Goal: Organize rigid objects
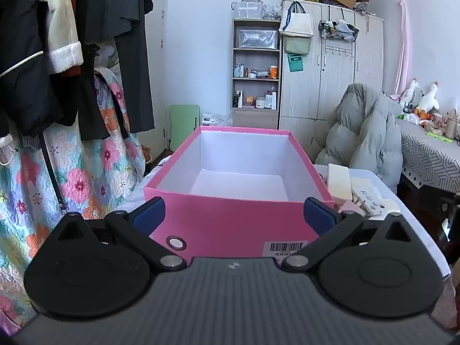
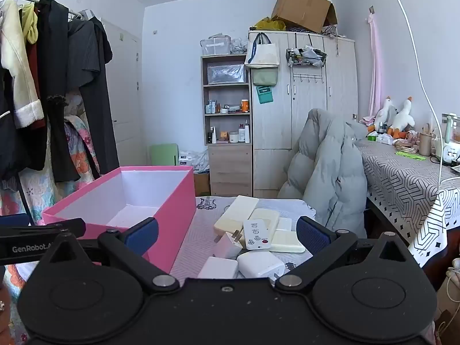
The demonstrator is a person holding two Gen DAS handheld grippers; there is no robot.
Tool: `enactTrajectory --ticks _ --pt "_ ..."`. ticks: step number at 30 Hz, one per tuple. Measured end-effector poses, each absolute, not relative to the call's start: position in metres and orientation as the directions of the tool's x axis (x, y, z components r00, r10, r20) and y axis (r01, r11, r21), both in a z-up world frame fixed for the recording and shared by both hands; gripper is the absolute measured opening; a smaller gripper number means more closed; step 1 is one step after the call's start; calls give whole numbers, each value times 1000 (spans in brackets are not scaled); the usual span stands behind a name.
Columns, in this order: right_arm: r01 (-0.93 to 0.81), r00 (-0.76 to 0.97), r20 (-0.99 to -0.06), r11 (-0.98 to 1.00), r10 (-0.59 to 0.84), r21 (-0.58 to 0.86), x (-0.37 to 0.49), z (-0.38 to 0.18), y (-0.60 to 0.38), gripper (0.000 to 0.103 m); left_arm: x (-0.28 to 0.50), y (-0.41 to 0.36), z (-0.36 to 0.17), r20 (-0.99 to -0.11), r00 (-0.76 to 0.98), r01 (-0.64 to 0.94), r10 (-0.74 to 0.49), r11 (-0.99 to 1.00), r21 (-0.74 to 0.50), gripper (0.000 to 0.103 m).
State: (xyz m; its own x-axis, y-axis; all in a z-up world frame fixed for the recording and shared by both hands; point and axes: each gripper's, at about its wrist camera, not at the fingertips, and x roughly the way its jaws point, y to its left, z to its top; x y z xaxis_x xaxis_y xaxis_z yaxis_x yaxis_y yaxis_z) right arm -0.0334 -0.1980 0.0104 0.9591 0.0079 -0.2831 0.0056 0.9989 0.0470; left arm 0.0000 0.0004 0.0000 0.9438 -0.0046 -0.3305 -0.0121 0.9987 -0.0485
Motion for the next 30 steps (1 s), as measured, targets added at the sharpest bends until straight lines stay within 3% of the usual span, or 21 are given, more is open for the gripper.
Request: enactTrajectory --ticks 4,8,12,18,30 --pt "10 959 -284 999 2 41 -33 14 -198 103 6 5 3 -380 925 -12 -10 998 -56 103" --pt "17 960 -280 998 -1 55 -35 11 -204 103 -3 -3 5 -361 933 -3 1 1000 -4 103" --pt "25 955 -295 998 -9 51 -38 9 -206 103 5 -4 -1 -430 903 -23 9 999 -26 103" --pt "35 951 -308 998 -17 52 -36 18 -205 103 6 -8 -6 -435 898 -55 58 998 19 103" --pt "24 946 -325 998 -5 56 -32 14 -205 103 -1 -13 -8 -439 897 -43 40 999 2 103"
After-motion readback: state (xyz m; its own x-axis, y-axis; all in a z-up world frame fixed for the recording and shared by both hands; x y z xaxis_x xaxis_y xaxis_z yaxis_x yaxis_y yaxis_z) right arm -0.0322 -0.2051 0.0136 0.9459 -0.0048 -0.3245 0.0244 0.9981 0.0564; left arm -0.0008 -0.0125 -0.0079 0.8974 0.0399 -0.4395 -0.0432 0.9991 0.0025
